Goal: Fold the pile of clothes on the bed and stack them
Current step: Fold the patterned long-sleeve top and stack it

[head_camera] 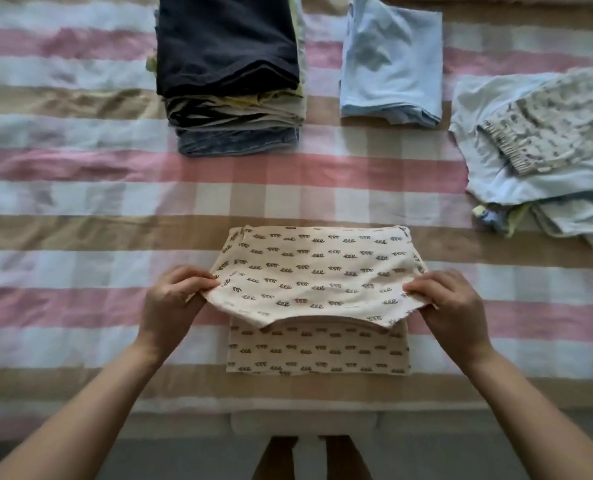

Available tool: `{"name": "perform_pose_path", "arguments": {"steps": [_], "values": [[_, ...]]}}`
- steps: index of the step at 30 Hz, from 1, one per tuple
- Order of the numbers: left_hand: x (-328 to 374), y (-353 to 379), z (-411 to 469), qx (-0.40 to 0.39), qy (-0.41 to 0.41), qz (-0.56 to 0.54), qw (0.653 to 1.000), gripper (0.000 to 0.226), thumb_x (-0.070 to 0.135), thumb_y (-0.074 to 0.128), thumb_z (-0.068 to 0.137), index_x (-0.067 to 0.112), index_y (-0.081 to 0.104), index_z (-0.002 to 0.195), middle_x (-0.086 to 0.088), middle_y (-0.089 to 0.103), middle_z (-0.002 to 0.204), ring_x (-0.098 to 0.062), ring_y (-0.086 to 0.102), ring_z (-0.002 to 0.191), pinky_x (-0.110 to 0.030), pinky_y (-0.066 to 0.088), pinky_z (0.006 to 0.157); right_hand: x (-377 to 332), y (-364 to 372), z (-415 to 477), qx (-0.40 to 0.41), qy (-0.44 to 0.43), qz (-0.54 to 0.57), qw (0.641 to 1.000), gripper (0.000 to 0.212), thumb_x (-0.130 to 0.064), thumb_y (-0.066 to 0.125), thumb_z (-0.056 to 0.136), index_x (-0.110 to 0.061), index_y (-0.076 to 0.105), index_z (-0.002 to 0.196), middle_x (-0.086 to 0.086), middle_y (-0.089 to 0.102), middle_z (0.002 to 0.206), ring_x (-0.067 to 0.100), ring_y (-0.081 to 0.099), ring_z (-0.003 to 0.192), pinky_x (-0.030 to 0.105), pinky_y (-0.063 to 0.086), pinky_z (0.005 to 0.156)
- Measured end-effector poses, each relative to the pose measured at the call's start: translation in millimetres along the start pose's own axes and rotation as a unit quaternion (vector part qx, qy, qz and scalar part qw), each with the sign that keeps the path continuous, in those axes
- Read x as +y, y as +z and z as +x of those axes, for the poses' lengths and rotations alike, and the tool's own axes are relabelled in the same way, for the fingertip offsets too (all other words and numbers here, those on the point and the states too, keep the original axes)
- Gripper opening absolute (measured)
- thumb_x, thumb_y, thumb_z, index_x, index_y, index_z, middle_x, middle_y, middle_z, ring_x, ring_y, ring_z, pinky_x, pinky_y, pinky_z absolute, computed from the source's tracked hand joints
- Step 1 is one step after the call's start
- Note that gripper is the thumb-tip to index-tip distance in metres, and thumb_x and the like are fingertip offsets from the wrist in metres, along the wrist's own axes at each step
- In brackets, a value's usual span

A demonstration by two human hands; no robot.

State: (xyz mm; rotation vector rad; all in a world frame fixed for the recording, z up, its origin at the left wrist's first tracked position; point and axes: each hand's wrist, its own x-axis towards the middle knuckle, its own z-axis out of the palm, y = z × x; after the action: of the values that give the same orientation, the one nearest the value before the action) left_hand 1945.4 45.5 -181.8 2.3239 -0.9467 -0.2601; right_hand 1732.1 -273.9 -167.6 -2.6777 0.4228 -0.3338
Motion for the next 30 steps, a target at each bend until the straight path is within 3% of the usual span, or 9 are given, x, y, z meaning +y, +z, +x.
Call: {"name": "perform_pose_path", "arguments": {"steps": [4,7,9,13,16,18,22,26,30], "values": [[0,18,-49,-0.002,-0.08,-0.041,0.996,0.013,-0.002,0.067,0.067,0.001,0.073,0.078,-0.006,0.067,0.082,-0.016,0.063,0.076,-0.019,0.047,0.069,-7,14,-55,-0.016,0.008,0.002,1.0,0.008,0.001,0.066,0.067,-0.002,0.072,0.071,0.009,0.068,0.069,0.03,0.064,0.062,0.033,0.049,0.053],[1,25,-72,0.007,-0.124,-0.072,0.99,0.018,0.001,0.06,0.068,0.004,0.073,0.08,0.017,0.059,0.09,0.008,0.055,0.084,-0.003,0.04,0.074,-7,23,-83,-0.033,0.035,0.007,0.999,0.022,-0.014,0.054,0.074,-0.003,0.072,0.071,0.008,0.068,0.071,0.029,0.064,0.065,0.033,0.046,0.059],[0,31,-79,0.0,-0.138,-0.077,0.987,0.017,-0.006,0.064,0.07,0.003,0.073,0.082,0.018,0.054,0.096,0.01,0.053,0.087,-0.001,0.039,0.076,-6,28,-91,-0.061,0.051,-0.004,0.997,0.021,-0.012,0.054,0.074,-0.002,0.073,0.075,0.011,0.067,0.074,0.033,0.063,0.068,0.033,0.049,0.06],[4,42,-82,-0.031,-0.234,-0.141,0.961,0.041,-0.018,0.056,0.073,0.008,0.064,0.104,0.0,0.058,0.103,-0.015,0.058,0.093,-0.016,0.044,0.083,-8,34,-97,-0.104,0.1,0.011,0.989,0.03,0.012,0.057,0.062,-0.001,0.073,0.083,0.016,0.064,0.084,0.04,0.058,0.077,0.042,0.05,0.069],[12,45,-63,0.039,-0.381,-0.279,0.88,0.038,-0.008,0.045,0.085,0.01,0.049,0.119,-0.009,0.059,0.111,-0.02,0.057,0.098,-0.03,0.045,0.084,-14,37,-89,-0.023,0.213,0.074,0.974,0.043,0.007,0.041,0.061,0.001,0.069,0.093,0.017,0.06,0.094,0.038,0.054,0.09,0.031,0.039,0.083],[15,49,-41,0.064,-0.422,-0.28,0.86,0.027,0.006,0.047,0.092,0.006,0.05,0.118,-0.012,0.059,0.114,-0.024,0.055,0.103,-0.038,0.045,0.091,-15,44,-71,0.029,0.32,0.126,0.939,0.038,0.005,0.041,0.075,0.001,0.063,0.106,0.018,0.057,0.105,0.035,0.051,0.102,0.037,0.04,0.092],[16,60,5,0.05,-0.403,-0.222,0.887,0.023,0.022,0.051,0.093,0.005,0.061,0.104,-0.006,0.063,0.098,-0.02,0.057,0.09,-0.03,0.044,0.079,-5,58,-17,0.074,0.424,0.183,0.884,0.026,-0.013,0.052,0.091,-0.002,0.059,0.114,0.017,0.06,0.112,0.03,0.054,0.106,0.04,0.043,0.095],[11,66,27,0.054,-0.374,-0.183,0.908,0.012,0.018,0.053,0.091,0.011,0.062,0.087,-0.004,0.063,0.084,-0.019,0.056,0.08,-0.031,0.042,0.073,6,67,16,0.045,0.433,0.152,0.887,0.028,-0.036,0.06,0.087,-0.013,0.06,0.104,0.002,0.064,0.095,0.02,0.057,0.088,0.032,0.044,0.074],[17,69,31,0.038,-0.351,-0.214,0.911,0.023,0.019,0.057,0.09,0.02,0.057,0.067,0.004,0.059,0.063,-0.007,0.052,0.06,-0.025,0.041,0.062,14,71,23,0.01,0.421,0.081,0.903,0.021,-0.04,0.058,0.086,-0.019,0.06,0.088,-0.003,0.058,0.078,0.021,0.052,0.074,0.029,0.036,0.062]]}}
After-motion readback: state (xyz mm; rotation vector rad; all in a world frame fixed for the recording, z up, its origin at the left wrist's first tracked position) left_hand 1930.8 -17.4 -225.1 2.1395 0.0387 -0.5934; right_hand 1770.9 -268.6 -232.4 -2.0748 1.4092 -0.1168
